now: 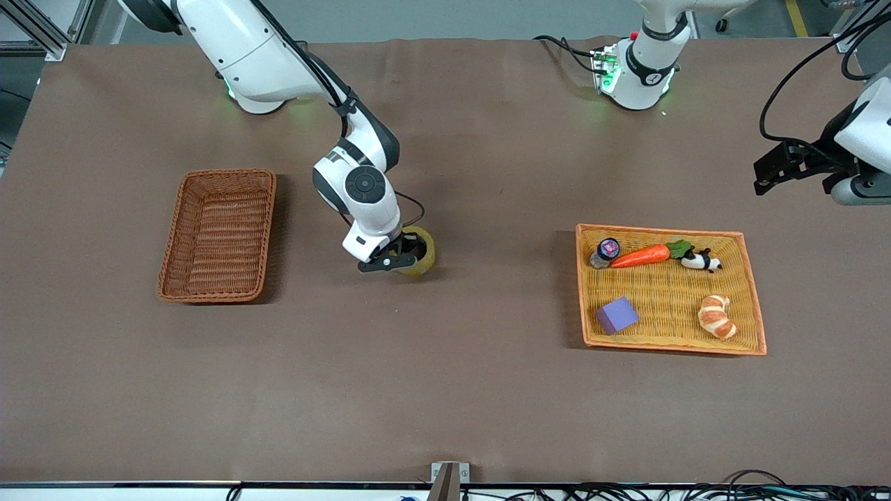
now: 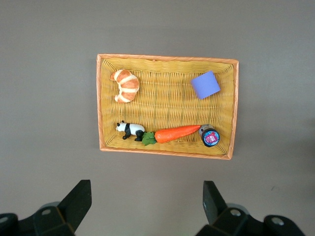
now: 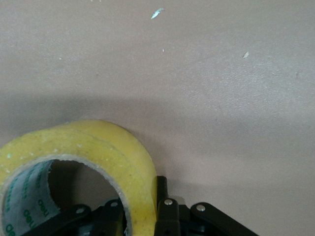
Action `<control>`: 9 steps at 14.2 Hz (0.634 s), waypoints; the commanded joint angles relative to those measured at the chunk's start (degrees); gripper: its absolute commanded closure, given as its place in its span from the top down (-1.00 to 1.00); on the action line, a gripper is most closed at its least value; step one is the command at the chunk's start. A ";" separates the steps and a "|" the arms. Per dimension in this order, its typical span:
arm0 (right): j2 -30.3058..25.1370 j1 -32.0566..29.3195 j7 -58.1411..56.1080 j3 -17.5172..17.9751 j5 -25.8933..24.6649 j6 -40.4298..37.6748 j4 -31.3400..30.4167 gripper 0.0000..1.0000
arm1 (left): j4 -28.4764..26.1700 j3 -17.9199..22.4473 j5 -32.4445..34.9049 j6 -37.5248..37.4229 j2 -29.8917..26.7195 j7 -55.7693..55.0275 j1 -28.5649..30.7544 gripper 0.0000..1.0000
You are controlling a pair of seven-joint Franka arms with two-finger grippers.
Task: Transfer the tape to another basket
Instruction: 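Grasp the tape rim with the right gripper while the left gripper withdraws, then carry the tape with the right gripper over the brown basket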
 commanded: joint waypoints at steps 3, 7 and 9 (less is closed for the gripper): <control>-4.98 -2.21 2.21 0.76 -0.88 -11.99 3.29 -0.99 | -1.55 0.80 -0.84 1.14 -1.29 1.30 -0.07 1.00; -18.41 -10.01 -3.90 1.20 -0.35 -29.49 2.95 -0.99 | -1.46 0.80 -0.84 1.14 -1.29 1.39 -0.15 1.00; -24.66 -17.65 -16.10 1.28 1.66 -34.17 0.50 -0.99 | -0.94 0.80 -0.75 1.14 -1.11 1.30 -0.16 1.00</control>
